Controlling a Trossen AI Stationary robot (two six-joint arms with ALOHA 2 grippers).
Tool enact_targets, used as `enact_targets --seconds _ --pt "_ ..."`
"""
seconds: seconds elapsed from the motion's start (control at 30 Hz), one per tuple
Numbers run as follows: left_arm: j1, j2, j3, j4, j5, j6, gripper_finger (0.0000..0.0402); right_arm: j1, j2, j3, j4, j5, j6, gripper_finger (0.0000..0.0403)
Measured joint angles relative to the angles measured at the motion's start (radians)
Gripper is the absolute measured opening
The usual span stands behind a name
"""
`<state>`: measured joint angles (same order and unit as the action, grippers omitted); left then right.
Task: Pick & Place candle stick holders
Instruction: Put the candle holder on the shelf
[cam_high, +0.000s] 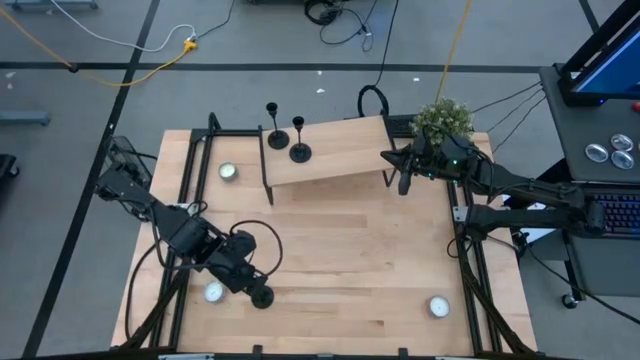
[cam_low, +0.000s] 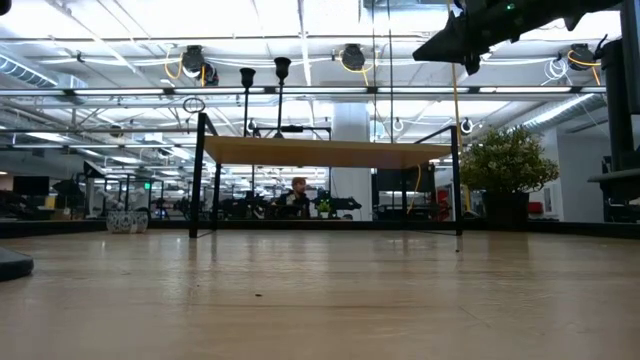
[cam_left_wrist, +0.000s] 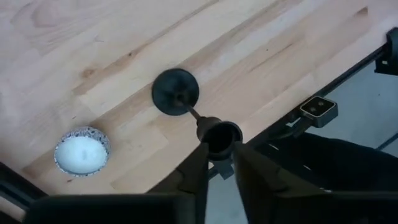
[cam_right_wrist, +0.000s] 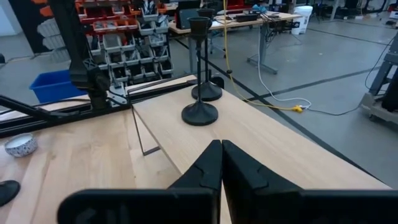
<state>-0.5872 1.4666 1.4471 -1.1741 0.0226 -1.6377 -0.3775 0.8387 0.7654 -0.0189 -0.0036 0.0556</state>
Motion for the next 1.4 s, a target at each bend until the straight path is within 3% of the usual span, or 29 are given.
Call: enact_targets --seconds 0.2,0.37,0.87,1.4 --pt "0.000 0.000 -0.010 0.003 0.013 0.001 0.0158 0.000 0.000 0.000 0.000 0.001 -0.008 0.0001" --pt "0.000 0.000 -0.048 0.002 0.118 -0.015 0.0189 0.000 0.000 0.000 0.000 0.002 -0.008 0.0001" --pt "-0.004 0.000 -0.058 0.032 0.081 -0.007 0.0159 0.000 0.000 0.000 0.000 0.002 -0.008 0.0001" --pt "-0.006 0.148 -0.058 0.048 0.120 0.046 0.0154 0.000 0.000 0.000 0.000 0.002 -0.011 0.0001"
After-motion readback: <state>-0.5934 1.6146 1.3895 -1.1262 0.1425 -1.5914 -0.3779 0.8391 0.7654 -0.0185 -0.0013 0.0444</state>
